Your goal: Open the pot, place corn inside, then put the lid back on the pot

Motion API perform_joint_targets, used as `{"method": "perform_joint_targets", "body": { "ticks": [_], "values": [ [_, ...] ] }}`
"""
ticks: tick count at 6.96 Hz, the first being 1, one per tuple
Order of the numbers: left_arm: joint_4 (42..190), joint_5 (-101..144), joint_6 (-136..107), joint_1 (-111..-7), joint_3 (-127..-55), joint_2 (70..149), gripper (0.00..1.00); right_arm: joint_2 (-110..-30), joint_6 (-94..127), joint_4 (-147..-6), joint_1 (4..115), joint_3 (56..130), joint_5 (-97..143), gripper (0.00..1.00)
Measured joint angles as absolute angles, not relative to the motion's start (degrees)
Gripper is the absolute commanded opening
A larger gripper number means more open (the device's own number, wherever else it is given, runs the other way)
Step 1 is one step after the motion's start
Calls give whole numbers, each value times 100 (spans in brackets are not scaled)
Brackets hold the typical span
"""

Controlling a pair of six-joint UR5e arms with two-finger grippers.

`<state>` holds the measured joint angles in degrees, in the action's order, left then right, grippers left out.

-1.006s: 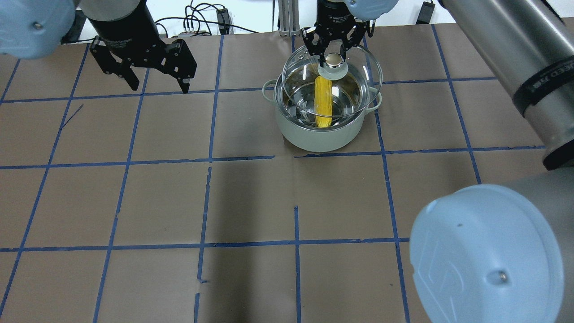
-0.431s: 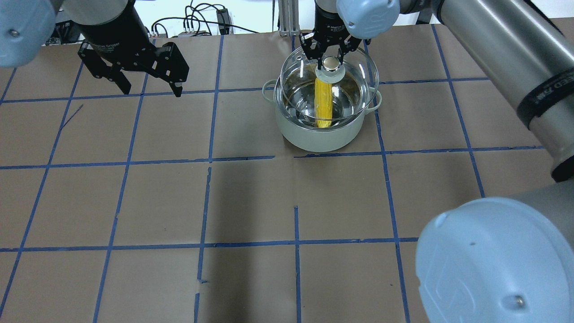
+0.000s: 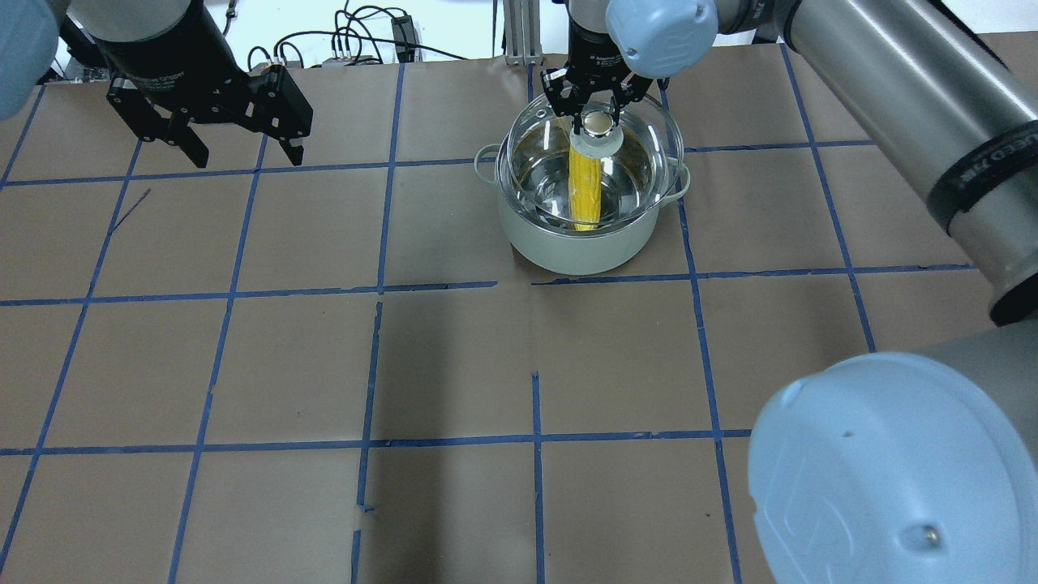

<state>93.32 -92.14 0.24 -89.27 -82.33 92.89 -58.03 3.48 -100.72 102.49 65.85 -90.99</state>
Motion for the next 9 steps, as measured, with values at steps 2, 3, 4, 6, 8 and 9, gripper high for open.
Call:
{"method": "perform_joint_targets", "body": {
  "ticks": [2, 3, 4, 6, 8, 9],
  "values": [
    [9314, -9110, -11, -8922, -8302, 9285, 100, -5771, 373, -10072, 10307, 6627, -9100, 3],
    [9301, -9085, 1, -8921, -8320, 9283, 100, -5751, 376, -10070, 10327, 6632, -9099, 3],
    [9294, -9073, 11, -8922, -8330, 9283, 100, -5736, 377, -10066, 10338, 6637, -9099, 3],
    [9288, -9067, 17, -8928, -8339, 9289, 100, -5719, 378, -10064, 10344, 6651, -9104, 3],
    [9284, -9068, 20, -8930, -8340, 9290, 100, -5698, 380, -10064, 10344, 6653, -9105, 3],
    [9286, -9070, 23, -8930, -8341, 9290, 100, -5692, 400, -10061, 10347, 6642, -9105, 3]
  ]
}}
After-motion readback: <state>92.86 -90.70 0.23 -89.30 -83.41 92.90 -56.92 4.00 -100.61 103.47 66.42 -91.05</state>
